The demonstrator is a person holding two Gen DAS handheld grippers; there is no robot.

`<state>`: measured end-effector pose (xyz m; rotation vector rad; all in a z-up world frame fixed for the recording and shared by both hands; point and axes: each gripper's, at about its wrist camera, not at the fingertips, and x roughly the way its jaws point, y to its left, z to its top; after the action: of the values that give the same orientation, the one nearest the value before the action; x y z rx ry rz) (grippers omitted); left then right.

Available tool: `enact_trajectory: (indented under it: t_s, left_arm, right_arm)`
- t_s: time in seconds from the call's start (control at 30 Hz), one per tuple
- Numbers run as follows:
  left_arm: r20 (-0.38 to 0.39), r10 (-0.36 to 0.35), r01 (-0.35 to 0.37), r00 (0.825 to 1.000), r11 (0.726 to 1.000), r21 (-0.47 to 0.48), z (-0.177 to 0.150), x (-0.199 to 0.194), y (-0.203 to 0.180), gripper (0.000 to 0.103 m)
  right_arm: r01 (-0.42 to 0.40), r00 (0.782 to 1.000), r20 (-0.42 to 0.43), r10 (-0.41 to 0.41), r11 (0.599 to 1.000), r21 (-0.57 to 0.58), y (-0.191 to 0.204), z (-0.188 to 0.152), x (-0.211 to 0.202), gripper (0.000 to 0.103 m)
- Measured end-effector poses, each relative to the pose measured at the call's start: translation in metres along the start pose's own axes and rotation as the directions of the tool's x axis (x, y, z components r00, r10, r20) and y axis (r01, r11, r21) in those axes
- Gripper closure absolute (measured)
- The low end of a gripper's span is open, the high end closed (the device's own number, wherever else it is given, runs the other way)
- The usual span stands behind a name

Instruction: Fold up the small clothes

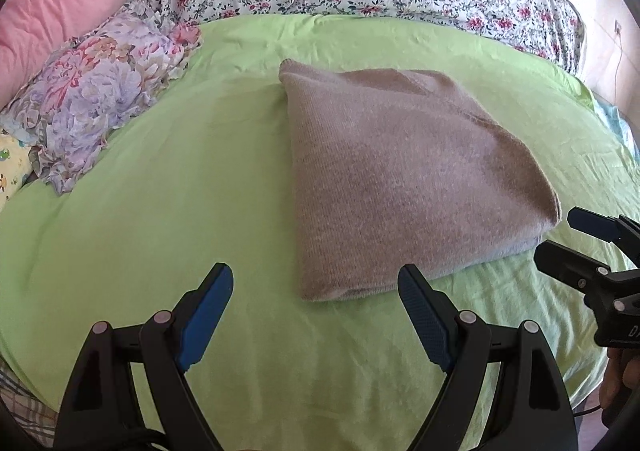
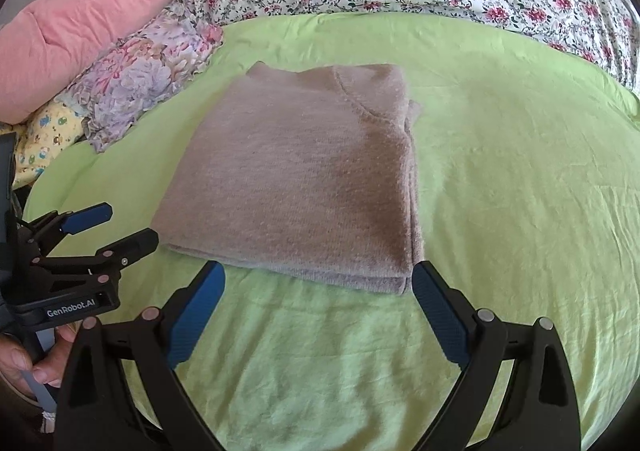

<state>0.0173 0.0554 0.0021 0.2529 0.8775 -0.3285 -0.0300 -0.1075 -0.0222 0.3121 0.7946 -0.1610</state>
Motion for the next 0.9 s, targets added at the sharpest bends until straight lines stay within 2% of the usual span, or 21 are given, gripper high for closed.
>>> enact_trajectory:
  t_s: [0.3, 0.6, 0.73, 0.83, 0.9]
  left_arm:
    - [0.007, -0.007, 0.007, 1.000, 1.000, -0.022, 0.012, 0.000, 0.006, 0.018]
    - [-0.009, -0.051, 0.050, 0.999, 0.993, -0.108, 0.045, 0.018, 0.028, 0.018]
    - [-0.036, -0.138, 0.132, 0.990, 0.981, -0.142, 0.078, 0.042, 0.036, 0.018]
    - [-0.058, -0.179, 0.165, 0.982, 0.969, -0.185, 0.105, 0.069, 0.046, 0.018]
    - [-0.089, -0.232, 0.208, 0.969, 0.952, -0.225, 0.125, 0.094, 0.055, 0.018]
  right_arm:
    - [-0.009, 0.999, 0.035, 0.008, 1.000, 0.018, -0.006, 0.021, -0.005, 0.008]
    - [-0.092, 0.995, 0.056, 0.084, 0.985, 0.149, -0.038, 0.052, 0.014, 0.008]
    - [-0.143, 0.990, 0.053, 0.134, 0.966, 0.217, -0.057, 0.078, 0.036, 0.008]
    - [-0.167, 0.986, 0.054, 0.158, 0.953, 0.255, -0.069, 0.094, 0.052, 0.009]
    - [-0.183, 0.983, 0.042, 0.178, 0.942, 0.281, -0.079, 0.108, 0.068, 0.011]
